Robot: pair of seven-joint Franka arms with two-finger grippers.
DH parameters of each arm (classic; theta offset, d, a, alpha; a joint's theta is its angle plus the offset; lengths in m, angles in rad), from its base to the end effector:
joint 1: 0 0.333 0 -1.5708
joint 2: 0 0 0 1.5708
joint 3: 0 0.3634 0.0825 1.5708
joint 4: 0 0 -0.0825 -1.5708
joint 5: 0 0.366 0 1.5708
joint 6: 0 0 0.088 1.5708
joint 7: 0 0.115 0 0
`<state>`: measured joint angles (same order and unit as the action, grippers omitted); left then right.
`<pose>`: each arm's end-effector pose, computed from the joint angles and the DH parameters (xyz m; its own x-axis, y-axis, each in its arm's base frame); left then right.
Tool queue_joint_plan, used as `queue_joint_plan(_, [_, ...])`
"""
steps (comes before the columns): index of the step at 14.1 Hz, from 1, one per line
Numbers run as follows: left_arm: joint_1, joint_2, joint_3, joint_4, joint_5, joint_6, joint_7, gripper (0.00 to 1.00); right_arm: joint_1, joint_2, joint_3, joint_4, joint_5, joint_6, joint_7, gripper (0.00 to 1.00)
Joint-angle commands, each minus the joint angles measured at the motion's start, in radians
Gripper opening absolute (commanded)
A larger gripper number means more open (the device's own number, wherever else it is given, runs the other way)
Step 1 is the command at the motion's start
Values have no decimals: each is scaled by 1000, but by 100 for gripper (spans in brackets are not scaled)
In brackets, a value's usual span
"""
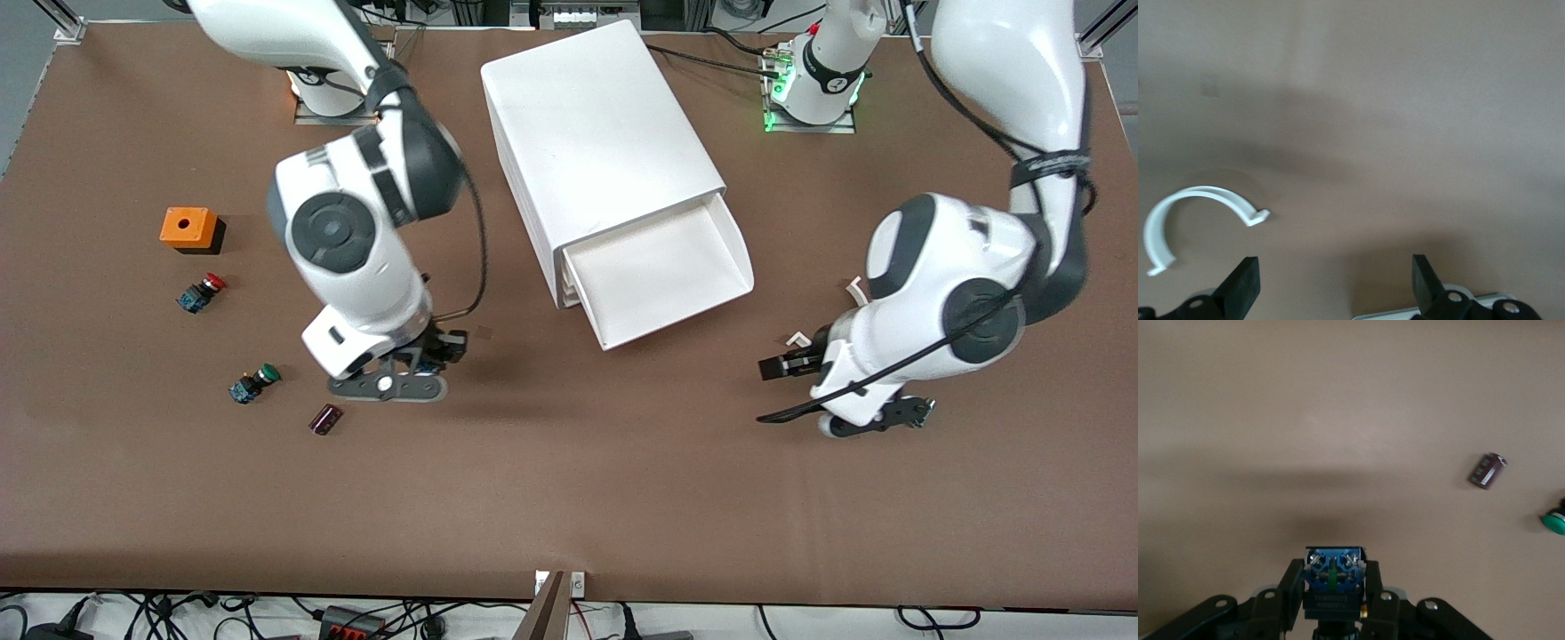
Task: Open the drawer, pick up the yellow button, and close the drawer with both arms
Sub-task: 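Carry the button away with the right gripper while the left gripper reaches drawer, then push the drawer shut with the left gripper while the right gripper lowers button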
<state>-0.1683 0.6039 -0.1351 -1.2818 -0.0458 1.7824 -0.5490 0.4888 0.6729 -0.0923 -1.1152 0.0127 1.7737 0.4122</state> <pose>0.6959 -0.1966 0.4301 0.9523 0.2672 -0.1474 0.2770 -0.9595 0.0503 0.6847 0.3118 0.4525 1.0000 0.0015 0.0069 0.0012 -0.9989 0.0462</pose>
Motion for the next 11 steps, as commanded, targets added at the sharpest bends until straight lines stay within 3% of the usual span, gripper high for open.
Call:
queue_joint_plan(1, [-62,-21,6,-66,-6,70,-104,100,-76,-84,20,-207,29,65,-120,0])
queue_joint_plan(6, [-128,-50,-3,-163,-3,143,-196,100,-147,-82,22,-376,42,211,-367,0])
queue_joint_plan(11, [-132,-127,-104,-286,-5,143,-288,100,-150,-88,23,-566,87,429,-423,0])
